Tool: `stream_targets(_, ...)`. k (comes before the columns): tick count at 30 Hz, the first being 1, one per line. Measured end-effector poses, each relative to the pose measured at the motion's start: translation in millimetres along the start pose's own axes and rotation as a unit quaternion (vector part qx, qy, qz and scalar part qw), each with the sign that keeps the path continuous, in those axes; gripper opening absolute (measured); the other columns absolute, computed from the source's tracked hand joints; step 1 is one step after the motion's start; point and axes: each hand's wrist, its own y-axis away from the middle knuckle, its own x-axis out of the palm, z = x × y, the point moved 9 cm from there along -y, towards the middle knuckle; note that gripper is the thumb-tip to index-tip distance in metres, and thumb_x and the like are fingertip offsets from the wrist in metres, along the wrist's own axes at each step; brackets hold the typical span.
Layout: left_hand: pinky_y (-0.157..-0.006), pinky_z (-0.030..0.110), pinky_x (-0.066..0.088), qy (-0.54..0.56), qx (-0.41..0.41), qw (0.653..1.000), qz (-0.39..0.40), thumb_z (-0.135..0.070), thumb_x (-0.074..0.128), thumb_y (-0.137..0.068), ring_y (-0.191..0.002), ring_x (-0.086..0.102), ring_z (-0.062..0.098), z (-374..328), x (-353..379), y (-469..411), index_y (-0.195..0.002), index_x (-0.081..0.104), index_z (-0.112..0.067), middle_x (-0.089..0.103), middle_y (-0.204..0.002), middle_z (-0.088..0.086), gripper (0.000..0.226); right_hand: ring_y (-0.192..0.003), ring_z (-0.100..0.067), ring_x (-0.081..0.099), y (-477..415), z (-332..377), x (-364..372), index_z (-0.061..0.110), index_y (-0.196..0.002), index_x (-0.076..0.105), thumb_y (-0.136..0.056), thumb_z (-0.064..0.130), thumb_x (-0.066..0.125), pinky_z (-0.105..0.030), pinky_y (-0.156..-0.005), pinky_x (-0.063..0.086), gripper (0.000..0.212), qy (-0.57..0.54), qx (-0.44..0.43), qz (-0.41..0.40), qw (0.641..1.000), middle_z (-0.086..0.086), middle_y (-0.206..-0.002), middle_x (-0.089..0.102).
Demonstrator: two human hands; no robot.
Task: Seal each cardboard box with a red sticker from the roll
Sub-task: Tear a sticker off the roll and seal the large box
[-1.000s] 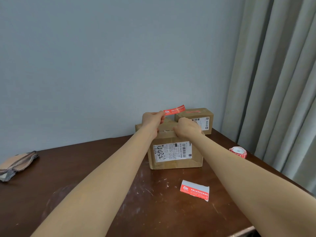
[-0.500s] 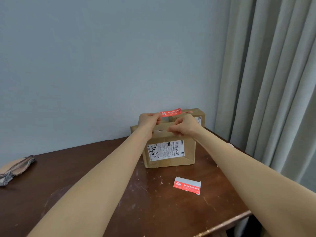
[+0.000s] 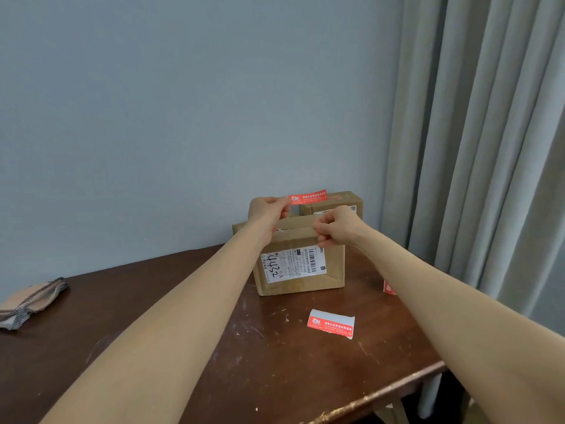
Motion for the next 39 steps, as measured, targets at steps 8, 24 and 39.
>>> stream_targets(8, -0.067, 0.027, 0.042, -0.019, 0.018, 1.0, 0.007, -0.022, 0.064, -0.086, -0.077, 0.057, 0.012, -5.5, 3.8, 10.6, -0.072, 0.064, -0.019, 0.062, -0.073, -0.004, 0.014, -0.044, -0.008, 0.046, 20.8, 4.9, 13.7, 0.011, -0.069, 0.059, -0.101, 0.027, 0.046, -0.016, -0.043, 0.041, 0.037, 0.094, -0.002, 0.068, 0.993, 0.001, -0.053, 0.053)
stream_targets(24, -0.064, 0.022, 0.043, -0.035, 0.043, 0.998, 0.007, -0.021, 0.064, -0.087, -0.068, 0.056, 0.005, -16.0, -6.3, 19.8, -0.074, 0.064, -0.02, 0.063, -0.074, -0.005, 0.013, -0.056, -0.007, 0.046, 30.1, 10.5, -28.5, 0.009, -0.082, 0.071, -0.082, 0.037, 0.073, -0.018, -0.049, 0.035, 0.028, 0.121, -0.022, -0.057, 0.991, 0.003, -0.068, 0.057)
stream_targets(39, -0.061, 0.018, 0.043, -0.032, 0.051, 0.998, 0.0, -0.021, 0.063, -0.09, -0.068, 0.057, 0.003, -24.5, -16.3, 7.3, -0.095, 0.066, -0.014, 0.063, -0.077, -0.005, 0.01, -0.057, -0.007, 0.041, 5.1, 29.1, -48.8, 0.007, -0.097, 0.071, -0.086, 0.026, 0.07, -0.018, -0.051, 0.032, 0.022, -0.063, -0.001, -0.168, 0.984, 0.006, -0.069, 0.053)
